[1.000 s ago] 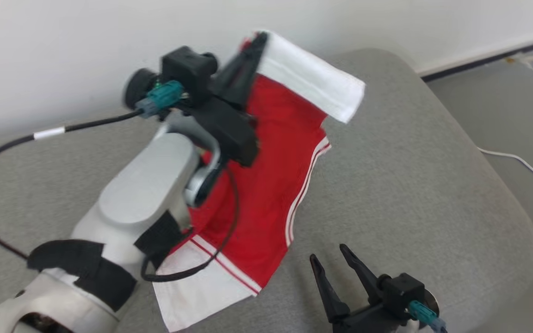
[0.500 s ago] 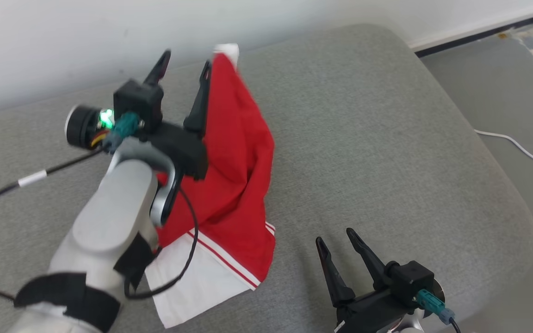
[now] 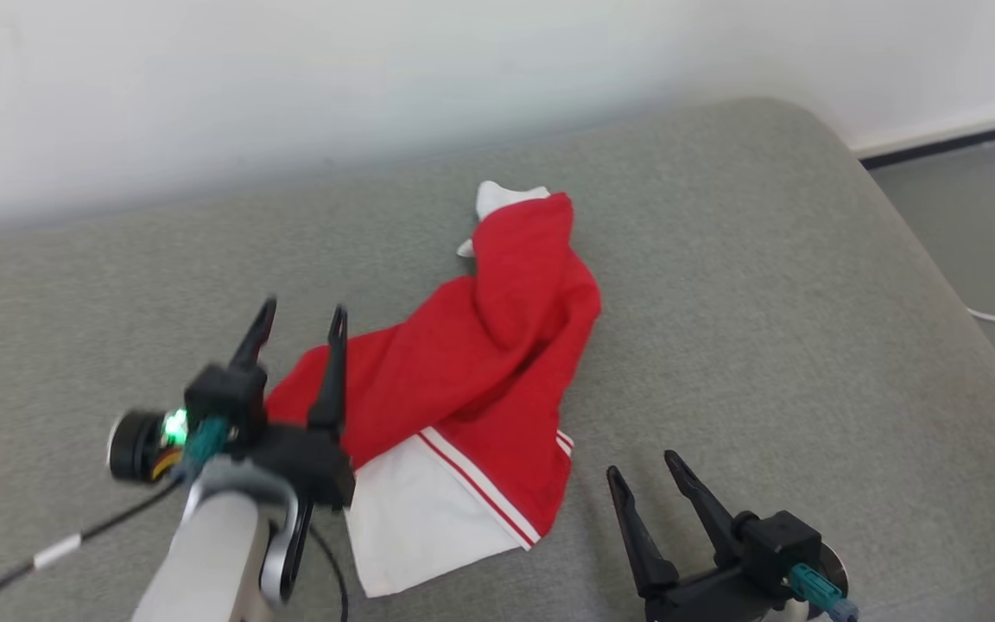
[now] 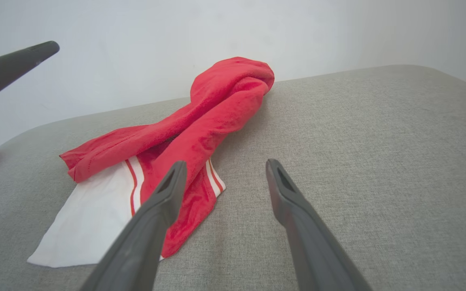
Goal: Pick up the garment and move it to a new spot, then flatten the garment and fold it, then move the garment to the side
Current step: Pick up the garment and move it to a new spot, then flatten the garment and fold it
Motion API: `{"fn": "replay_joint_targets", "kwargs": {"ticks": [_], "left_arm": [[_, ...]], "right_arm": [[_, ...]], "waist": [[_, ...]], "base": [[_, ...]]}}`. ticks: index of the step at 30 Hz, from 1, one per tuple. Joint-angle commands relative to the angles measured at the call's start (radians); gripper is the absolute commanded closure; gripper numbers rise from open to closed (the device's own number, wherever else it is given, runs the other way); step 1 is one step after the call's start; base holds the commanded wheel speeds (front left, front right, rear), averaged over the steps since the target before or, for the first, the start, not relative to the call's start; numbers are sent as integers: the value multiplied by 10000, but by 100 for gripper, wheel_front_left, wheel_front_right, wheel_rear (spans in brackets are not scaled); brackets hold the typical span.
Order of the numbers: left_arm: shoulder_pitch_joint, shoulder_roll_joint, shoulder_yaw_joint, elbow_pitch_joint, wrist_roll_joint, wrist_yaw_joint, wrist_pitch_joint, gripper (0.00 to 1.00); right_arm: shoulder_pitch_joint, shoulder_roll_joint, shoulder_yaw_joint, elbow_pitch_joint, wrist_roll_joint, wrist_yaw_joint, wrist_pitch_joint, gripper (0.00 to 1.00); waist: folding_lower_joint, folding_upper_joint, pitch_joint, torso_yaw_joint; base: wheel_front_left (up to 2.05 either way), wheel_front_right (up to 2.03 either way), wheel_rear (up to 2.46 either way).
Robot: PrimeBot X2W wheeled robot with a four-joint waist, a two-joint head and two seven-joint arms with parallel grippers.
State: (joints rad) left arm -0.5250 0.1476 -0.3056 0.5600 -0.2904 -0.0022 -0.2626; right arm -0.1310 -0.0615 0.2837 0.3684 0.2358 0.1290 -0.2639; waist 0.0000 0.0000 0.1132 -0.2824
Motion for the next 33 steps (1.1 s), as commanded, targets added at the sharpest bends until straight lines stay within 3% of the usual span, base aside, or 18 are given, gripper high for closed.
{"fn": "replay_joint_targets", "kwargs": {"ticks": [1, 20, 33], "left_arm": [[265, -38, 100, -92, 65, -41, -33, 0], [4767, -708, 2469, -2547, 1427, -286, -34, 0], [6468, -969, 2814, -3254, 1499, -451, -34, 0]], "right_arm": [[141, -19, 0, 1, -69, 34, -7, 0], [765, -22, -184, 212, -206, 34, -7, 0], [882, -92, -638, 429, -228, 34, -7, 0]], "waist": [[0, 0, -325, 332], [0, 0, -1121, 1335], [0, 0, -1092, 1987]], "base": [[0, 0, 0], [0, 0, 0], [0, 0, 0]]}}
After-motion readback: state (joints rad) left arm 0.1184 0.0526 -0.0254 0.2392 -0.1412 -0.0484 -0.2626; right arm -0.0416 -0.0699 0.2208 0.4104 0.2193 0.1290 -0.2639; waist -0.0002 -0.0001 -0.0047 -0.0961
